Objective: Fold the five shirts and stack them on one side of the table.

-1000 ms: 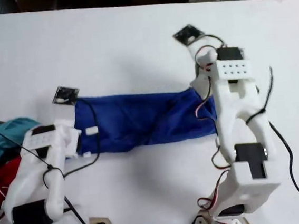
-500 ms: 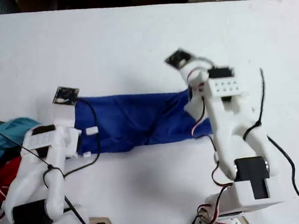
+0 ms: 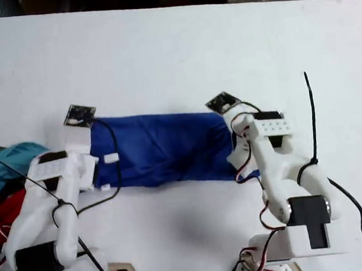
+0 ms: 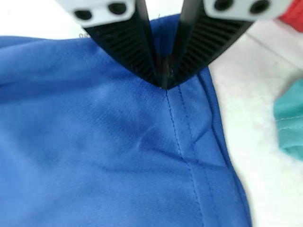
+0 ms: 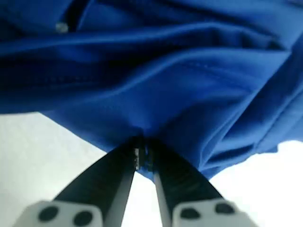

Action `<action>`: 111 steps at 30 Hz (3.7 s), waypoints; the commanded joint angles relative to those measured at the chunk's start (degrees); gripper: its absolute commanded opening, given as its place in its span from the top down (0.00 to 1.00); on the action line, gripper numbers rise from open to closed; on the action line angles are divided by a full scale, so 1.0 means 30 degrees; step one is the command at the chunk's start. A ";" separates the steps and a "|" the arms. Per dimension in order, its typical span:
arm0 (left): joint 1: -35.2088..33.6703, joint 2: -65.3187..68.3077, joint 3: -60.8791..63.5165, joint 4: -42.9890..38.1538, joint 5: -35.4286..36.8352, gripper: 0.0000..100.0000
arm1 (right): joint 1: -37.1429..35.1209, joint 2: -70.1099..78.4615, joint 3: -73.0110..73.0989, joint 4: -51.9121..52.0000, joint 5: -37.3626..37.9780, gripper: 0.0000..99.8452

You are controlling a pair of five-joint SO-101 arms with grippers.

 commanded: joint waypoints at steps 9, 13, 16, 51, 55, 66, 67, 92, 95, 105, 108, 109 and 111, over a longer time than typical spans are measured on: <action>0.0029 -0.0586 -0.0249 0.0059 -0.0117 0.98 | -0.2300 -0.7956 -0.0733 0.2652 -0.0381 0.98; -0.0147 -0.0586 -0.1773 0.2755 -0.0088 0.98 | -0.5377 -0.8571 -0.1758 0.2154 -0.3663 0.98; -0.0879 -0.0557 -0.2769 0.4044 -0.0088 0.98 | -0.7810 -0.6930 -0.2051 0.0747 -0.5392 0.98; -0.1231 -0.0557 -0.5084 0.5158 0.1582 0.97 | -0.7839 -0.5348 -0.6300 0.2623 -0.3927 0.98; -0.1700 -0.0381 -0.7165 0.6330 0.3634 0.86 | -0.5612 -0.8513 -0.6300 0.4205 -0.2813 0.98; -0.3194 0.0029 -0.7429 0.4777 0.3956 0.73 | 0.2886 -1.3260 -0.6183 0.7751 0.1495 0.98; -0.3165 0.0469 -0.7487 0.4777 0.3956 0.73 | 0.3209 -1.3436 -0.6183 0.8015 0.1758 0.98; 0.0000 1.5648 -1.8974 1.3451 0.4923 0.74 | 0.3648 -1.4198 -0.6154 1.0242 0.1875 0.98; 0.0029 1.7114 -2.0821 1.4974 0.4894 0.74 | 0.4615 -1.4198 -0.6154 1.0242 0.1993 0.98; -0.0645 1.9370 -2.5128 1.8549 0.4835 0.98 | 0.9597 -1.4198 -0.1993 0.7487 0.3663 0.98; -0.1407 1.8549 -2.6212 1.9399 0.3575 0.97 | 1.1238 -1.4198 0.1963 0.3707 0.3634 0.98; -0.1641 1.7993 -2.6418 1.9487 0.3253 0.98 | 1.1619 -1.4198 0.3282 0.2300 0.3516 0.98; -0.2198 1.6586 -2.6505 1.9546 0.2813 0.98 | 1.2322 -1.4198 0.5744 -0.0571 0.3487 0.98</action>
